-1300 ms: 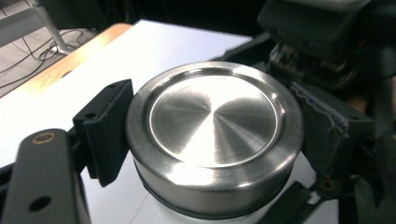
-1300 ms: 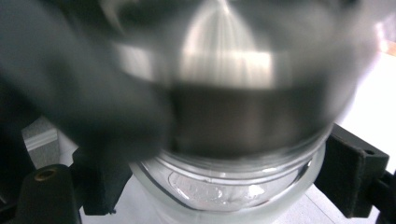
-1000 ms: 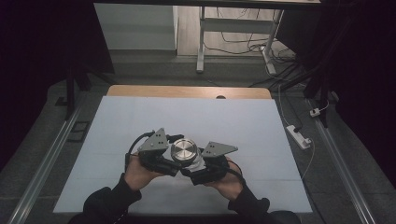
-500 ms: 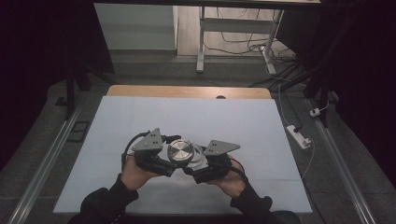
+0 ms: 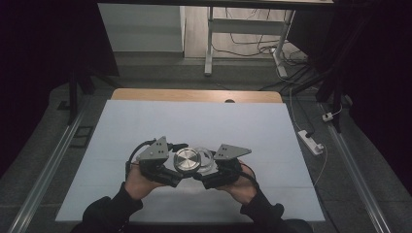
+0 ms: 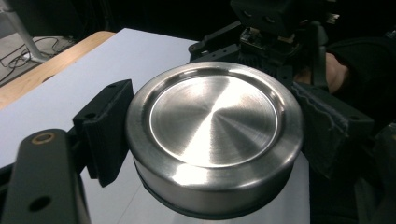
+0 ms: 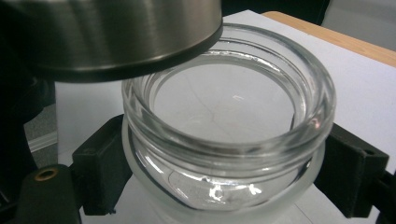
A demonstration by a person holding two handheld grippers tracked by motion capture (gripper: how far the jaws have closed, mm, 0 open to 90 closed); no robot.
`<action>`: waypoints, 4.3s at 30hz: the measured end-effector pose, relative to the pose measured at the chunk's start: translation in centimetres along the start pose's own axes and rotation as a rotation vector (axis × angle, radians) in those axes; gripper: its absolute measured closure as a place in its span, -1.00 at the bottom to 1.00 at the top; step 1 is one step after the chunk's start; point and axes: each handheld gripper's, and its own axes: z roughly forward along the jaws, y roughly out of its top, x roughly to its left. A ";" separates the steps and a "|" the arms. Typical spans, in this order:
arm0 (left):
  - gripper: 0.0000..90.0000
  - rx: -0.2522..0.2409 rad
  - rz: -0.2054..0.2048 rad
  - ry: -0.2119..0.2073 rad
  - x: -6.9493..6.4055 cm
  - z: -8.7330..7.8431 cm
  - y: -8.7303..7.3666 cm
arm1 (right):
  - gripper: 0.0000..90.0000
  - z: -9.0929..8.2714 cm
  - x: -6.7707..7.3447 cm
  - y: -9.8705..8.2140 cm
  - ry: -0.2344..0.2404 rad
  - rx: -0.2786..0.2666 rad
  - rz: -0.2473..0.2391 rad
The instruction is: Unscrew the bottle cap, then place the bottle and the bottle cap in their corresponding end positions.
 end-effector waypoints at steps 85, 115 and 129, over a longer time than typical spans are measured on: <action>-0.57 0.111 -0.037 0.008 -0.5 3.9 -6.5 | -0.67 5.5 -7.3 2.4 -0.153 -0.011 0.027; -0.57 0.222 -0.064 0.060 2.0 8.2 -8.2 | -0.67 9.7 -9.8 2.1 -0.202 0.019 0.017; -0.57 0.330 -0.076 0.075 2.5 10.1 -8.6 | -0.67 10.7 -10.4 0.8 -0.211 0.052 0.026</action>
